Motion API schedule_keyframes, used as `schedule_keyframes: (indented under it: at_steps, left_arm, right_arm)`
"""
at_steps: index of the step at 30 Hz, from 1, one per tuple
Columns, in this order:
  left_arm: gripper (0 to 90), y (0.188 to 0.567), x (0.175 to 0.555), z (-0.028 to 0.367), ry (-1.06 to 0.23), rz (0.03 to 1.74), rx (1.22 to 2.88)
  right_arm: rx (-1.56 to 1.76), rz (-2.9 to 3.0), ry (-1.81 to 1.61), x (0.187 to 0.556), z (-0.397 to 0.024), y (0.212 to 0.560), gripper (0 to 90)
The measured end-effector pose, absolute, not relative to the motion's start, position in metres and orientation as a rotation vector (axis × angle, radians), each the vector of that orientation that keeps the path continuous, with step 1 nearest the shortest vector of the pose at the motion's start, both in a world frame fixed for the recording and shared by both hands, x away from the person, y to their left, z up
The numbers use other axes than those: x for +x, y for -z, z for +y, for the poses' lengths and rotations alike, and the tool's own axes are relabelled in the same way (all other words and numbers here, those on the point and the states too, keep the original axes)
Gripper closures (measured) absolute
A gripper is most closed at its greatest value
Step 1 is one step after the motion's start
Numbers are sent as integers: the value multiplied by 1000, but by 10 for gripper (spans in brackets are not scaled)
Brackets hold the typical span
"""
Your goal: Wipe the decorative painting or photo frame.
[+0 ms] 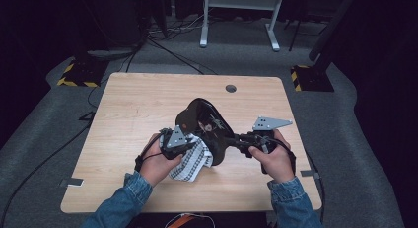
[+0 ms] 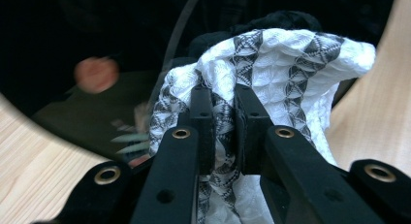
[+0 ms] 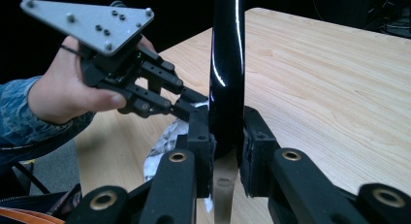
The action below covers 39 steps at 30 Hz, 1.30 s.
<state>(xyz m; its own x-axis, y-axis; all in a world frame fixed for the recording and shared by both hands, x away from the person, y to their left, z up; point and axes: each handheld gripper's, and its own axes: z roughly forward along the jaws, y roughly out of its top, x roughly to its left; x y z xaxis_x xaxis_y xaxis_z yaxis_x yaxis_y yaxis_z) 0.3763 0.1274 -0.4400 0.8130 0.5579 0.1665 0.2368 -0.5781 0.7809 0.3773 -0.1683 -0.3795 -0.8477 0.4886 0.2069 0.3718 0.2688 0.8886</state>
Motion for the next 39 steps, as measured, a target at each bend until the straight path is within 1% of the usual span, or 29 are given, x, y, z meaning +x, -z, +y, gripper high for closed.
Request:
schedule_keyframes:
  at_steps: [3, 14, 19, 25, 28, 30, 34, 39]
  left_arm:
    - [809, 442, 380, 133, -486, 596, 2169]
    - [809, 451, 399, 162, -536, 722, 2159]
    - [810, 449, 395, 156, -532, 713, 2172]
    - [809, 449, 382, 133, -450, 641, 2179]
    - [810, 449, 379, 128, -463, 628, 2193]
    - [810, 450, 382, 130, -457, 625, 2187]
    - [810, 455, 384, 136, -485, 645, 2208]
    - [809, 466, 396, 154, -516, 731, 2219]
  right_arm:
    - [824, 2414, -1645, 377, -169, 380, 778]
    - [825, 2418, -1644, 377, -168, 380, 773]
    - [823, 2419, -1644, 377, -168, 380, 773]
    - [831, 2417, -1645, 377, -169, 380, 773]
    - [835, 2418, -1644, 377, -169, 379, 774]
    - [835, 2419, -1646, 377, -170, 379, 774]
    - [833, 2420, -1646, 378, -170, 380, 774]
    - [831, 2422, -1649, 378, -171, 380, 772]
